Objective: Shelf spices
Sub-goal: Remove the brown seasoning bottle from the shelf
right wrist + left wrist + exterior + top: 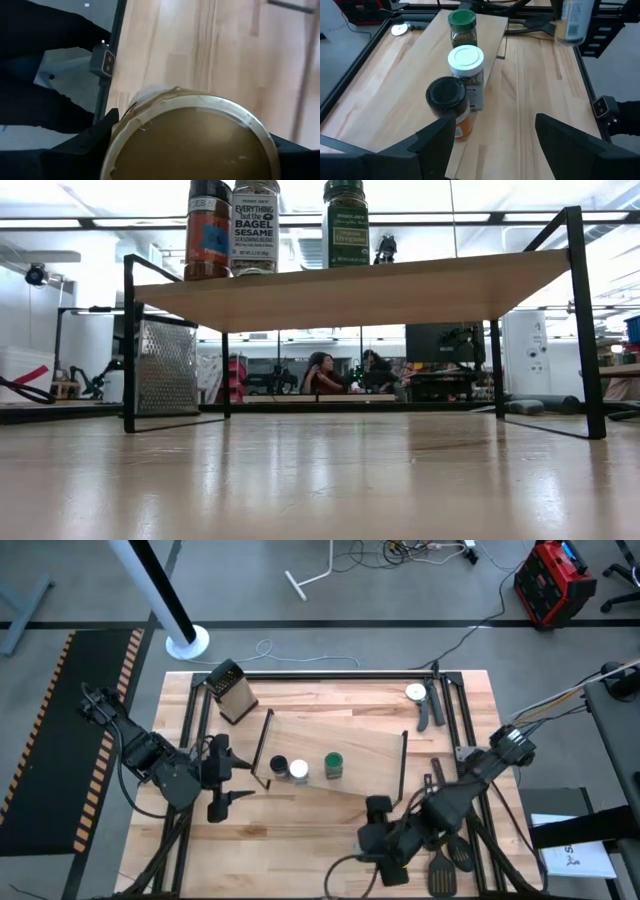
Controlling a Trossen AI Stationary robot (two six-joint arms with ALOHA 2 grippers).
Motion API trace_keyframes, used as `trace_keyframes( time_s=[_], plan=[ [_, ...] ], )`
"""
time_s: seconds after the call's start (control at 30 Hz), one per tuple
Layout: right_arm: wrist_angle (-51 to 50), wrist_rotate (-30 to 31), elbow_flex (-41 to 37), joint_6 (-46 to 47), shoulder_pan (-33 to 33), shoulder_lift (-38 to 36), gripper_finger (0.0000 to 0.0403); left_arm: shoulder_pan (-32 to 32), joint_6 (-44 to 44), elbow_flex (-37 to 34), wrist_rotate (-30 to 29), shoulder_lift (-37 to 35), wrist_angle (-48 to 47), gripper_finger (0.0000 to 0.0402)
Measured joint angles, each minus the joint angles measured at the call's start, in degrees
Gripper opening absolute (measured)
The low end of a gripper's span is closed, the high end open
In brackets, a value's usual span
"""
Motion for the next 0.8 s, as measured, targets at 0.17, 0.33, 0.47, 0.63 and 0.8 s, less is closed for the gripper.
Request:
trace_keyframes(
  time_s=[0.17, 0.33, 0.47, 0.63, 0.8],
  plan=[
    [2.2, -0.1, 0.0, 2.1, 0.5, 4.7, 0.0259, -0.2, -2.2, 0.0, 1.1, 0.1, -2.4, 0.0263],
    [3.3, -0.5, 0.0, 3.0, 0.7, 8.8, 0.0259, -0.5, -3.6, 0.0, 1.3, 0.0, -4.0, 0.0263],
    [3.6, -1.9, 0.0, 3.5, 0.8, 11.7, 0.0259, -0.5, -3.7, 0.0, 1.6, 0.0, -4.1, 0.0263],
    [3.7, -2.5, 0.0, 5.0, 1.3, 14.2, 0.0259, -0.5, -3.8, 0.0, 2.7, 0.0, -4.4, 0.0263],
    [3.7, -3.0, -0.1, 6.4, 2.0, 16.3, 0.0259, -0.5, -4.3, 0.0, 3.6, -0.1, -4.4, 0.0263]
  ],
)
